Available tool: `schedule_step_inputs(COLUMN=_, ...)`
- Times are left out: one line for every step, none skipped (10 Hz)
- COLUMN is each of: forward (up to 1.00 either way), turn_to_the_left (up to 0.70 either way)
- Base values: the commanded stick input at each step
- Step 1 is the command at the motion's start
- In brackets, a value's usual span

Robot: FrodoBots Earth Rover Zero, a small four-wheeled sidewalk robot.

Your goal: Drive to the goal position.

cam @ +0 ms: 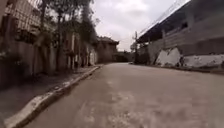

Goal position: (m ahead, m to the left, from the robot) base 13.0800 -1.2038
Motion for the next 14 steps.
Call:
schedule_step_inputs(forward=1.00, turn_to_the_left=0.00)
schedule_step_inputs(forward=1.00, turn_to_the_left=0.00)
schedule_step_inputs(forward=1.00, turn_to_the_left=0.00)
schedule_step_inputs(forward=1.00, turn_to_the_left=0.00)
schedule_step_inputs(forward=1.00, turn_to_the_left=0.00)
schedule_step_inputs(forward=1.00, turn_to_the_left=0.00)
schedule_step_inputs(forward=1.00, turn_to_the_left=0.00)
schedule_step_inputs(forward=1.00, turn_to_the_left=0.00)
schedule_step_inputs(forward=1.00, turn_to_the_left=0.00)
schedule_step_inputs(forward=1.00, turn_to_the_left=0.00)
schedule_step_inputs(forward=1.00, turn_to_the_left=0.00)
schedule_step_inputs(forward=1.00, turn_to_the_left=0.00)
schedule_step_inputs(forward=1.00, turn_to_the_left=0.00)
schedule_step_inputs(forward=1.00, turn_to_the_left=0.00)
